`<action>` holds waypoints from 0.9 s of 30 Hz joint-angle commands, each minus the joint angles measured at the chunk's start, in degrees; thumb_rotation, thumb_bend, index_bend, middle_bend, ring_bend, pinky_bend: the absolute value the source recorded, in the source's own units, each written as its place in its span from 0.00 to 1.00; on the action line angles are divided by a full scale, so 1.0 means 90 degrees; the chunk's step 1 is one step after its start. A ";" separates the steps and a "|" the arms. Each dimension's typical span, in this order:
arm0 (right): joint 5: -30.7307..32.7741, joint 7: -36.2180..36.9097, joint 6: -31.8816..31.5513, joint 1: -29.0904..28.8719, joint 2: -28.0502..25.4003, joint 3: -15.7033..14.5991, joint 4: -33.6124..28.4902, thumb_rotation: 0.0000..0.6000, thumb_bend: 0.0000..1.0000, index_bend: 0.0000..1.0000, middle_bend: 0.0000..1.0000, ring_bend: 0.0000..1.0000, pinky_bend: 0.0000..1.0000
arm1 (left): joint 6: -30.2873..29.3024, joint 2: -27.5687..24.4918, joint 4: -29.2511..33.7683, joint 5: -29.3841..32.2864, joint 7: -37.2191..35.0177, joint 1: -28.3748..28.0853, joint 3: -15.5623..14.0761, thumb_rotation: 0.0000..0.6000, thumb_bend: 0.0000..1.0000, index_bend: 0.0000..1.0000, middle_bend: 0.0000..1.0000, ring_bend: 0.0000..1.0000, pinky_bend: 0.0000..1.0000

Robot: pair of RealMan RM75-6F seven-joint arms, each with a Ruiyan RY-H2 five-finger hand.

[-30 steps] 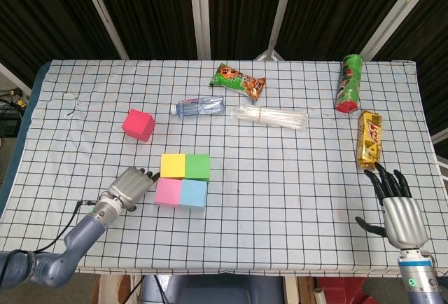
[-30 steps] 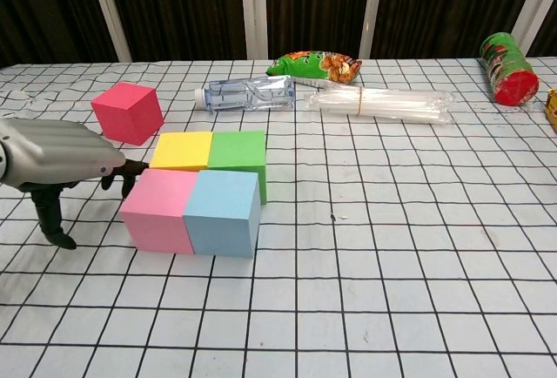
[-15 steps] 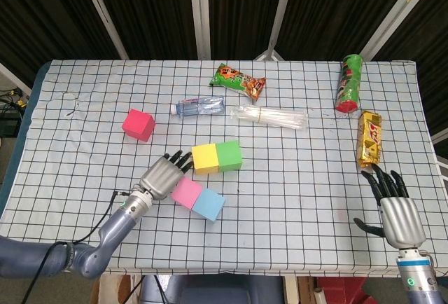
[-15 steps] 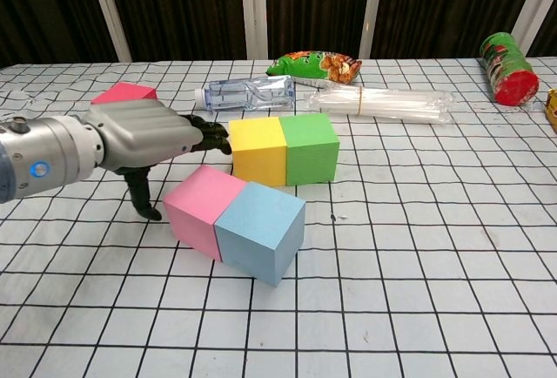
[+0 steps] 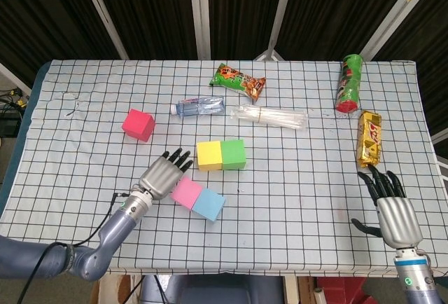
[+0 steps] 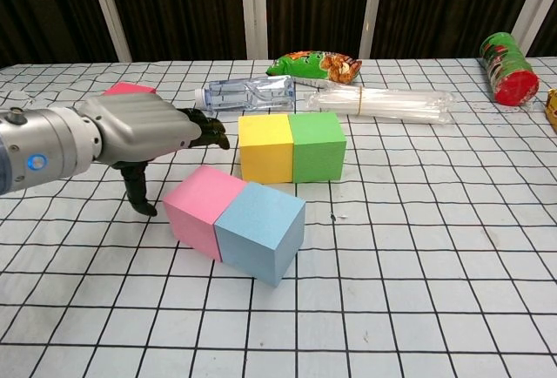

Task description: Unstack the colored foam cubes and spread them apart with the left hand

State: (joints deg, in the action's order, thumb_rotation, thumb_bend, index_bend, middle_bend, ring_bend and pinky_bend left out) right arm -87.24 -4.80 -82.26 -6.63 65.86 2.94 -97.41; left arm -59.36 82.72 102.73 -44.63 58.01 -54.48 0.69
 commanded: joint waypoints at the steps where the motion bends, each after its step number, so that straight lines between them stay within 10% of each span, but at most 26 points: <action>1: 0.0015 -0.0041 0.0039 -0.0018 0.0024 -0.0006 -0.0003 1.00 0.06 0.15 0.03 0.12 0.00 | -0.0094 -0.0856 0.0975 0.0775 0.0327 -0.0185 0.0011 1.00 0.07 0.09 0.00 0.04 0.21; 21: 0.0019 0.0120 -0.0071 0.0025 -0.0041 0.0013 0.0001 1.00 0.06 0.15 0.03 0.12 0.00 | 0.0356 -0.0300 0.0623 0.0152 -0.0303 -0.0399 -0.0180 1.00 0.04 0.08 0.04 0.06 0.22; 27: -0.0040 0.0221 -0.0135 0.0058 -0.0093 -0.0007 -0.0013 1.00 0.06 0.15 0.03 0.12 0.00 | 0.0265 0.0056 0.0284 -0.0422 -0.0433 -0.0377 -0.0235 1.00 0.24 0.29 0.46 0.39 0.52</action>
State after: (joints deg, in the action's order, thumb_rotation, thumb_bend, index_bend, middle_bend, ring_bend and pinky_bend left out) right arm -87.61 -2.86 -83.45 -6.14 65.07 2.89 -97.52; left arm -56.42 82.28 106.35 -46.83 54.34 -57.97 -1.11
